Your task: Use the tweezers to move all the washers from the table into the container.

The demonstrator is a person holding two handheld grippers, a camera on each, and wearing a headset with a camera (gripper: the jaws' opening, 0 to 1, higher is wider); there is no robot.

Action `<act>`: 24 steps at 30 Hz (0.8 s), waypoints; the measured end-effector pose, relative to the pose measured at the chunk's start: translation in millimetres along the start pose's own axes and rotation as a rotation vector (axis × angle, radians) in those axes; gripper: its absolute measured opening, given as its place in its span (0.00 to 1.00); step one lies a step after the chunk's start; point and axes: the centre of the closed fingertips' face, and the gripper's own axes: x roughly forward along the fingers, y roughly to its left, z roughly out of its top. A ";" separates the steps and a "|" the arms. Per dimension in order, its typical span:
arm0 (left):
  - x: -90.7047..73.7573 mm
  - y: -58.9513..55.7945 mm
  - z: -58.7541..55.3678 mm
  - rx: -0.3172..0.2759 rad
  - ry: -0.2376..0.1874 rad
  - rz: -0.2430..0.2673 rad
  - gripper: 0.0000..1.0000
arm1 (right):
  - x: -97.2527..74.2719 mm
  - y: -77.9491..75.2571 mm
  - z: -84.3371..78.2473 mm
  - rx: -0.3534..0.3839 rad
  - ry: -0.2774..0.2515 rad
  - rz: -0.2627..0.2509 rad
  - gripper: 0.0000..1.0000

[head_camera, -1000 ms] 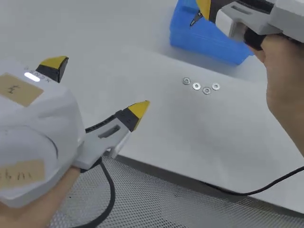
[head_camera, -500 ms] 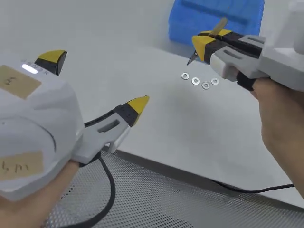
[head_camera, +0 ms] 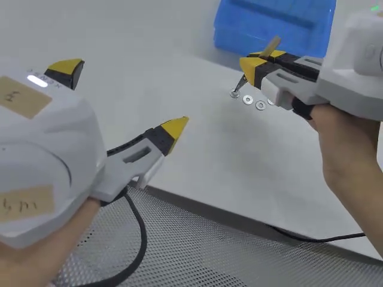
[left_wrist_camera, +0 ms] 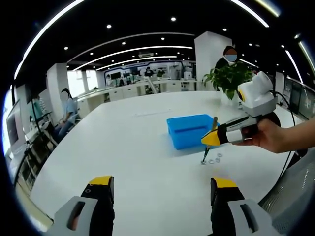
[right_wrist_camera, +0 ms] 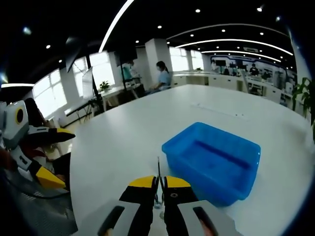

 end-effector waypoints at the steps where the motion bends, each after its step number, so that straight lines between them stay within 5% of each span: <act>1: 0.1 0.2 -0.1 0.001 0.000 -0.001 0.82 | -0.3 -0.6 0.3 -0.009 0.003 -0.002 0.03; 8: 0.5 -0.1 -0.7 0.002 0.004 0.000 0.81 | 0.0 -8.6 2.1 -0.005 0.001 -0.013 0.03; 24: 0.7 -0.3 -1.2 0.001 0.007 0.001 0.81 | -2.5 1.1 -0.2 -0.023 0.016 0.009 0.03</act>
